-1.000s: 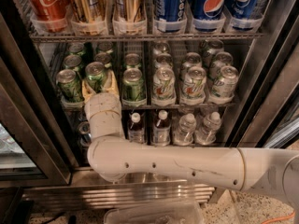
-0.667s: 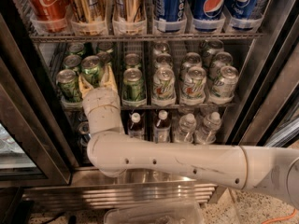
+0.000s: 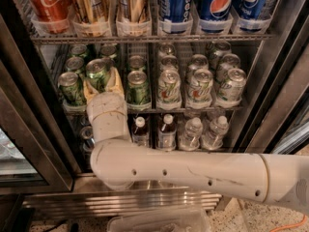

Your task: Pick green can from middle shelf of fridge

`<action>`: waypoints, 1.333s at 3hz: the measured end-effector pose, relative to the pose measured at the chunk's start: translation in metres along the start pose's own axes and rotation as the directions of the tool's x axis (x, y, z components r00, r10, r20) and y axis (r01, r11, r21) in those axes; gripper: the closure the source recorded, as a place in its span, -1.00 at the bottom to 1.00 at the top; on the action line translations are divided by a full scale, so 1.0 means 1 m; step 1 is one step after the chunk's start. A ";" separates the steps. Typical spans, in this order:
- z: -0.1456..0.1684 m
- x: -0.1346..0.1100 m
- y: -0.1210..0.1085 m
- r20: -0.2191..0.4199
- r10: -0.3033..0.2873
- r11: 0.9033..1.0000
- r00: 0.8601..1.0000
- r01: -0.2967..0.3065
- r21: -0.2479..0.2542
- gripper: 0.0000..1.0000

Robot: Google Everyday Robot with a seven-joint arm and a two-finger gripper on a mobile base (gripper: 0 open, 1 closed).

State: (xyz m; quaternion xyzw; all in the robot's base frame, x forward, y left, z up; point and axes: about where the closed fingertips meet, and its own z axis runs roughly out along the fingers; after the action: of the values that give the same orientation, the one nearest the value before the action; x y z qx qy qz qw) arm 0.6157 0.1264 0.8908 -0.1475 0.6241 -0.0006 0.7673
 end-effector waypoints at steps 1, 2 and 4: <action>-0.032 0.009 -0.005 -0.077 -0.032 0.999 0.997 0.032 -0.009 1.00; -0.063 0.017 -0.007 -0.145 -0.046 0.998 0.988 0.040 -0.042 1.00; -0.108 0.021 -0.031 -0.206 -0.082 0.993 0.975 0.063 -0.097 1.00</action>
Offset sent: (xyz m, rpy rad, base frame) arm -0.0990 -0.0414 -0.0427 -0.1169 0.2345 0.0202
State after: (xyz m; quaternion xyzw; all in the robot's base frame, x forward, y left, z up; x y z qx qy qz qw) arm 0.5224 0.0689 0.8585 -0.2036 0.6949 -0.0159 0.6895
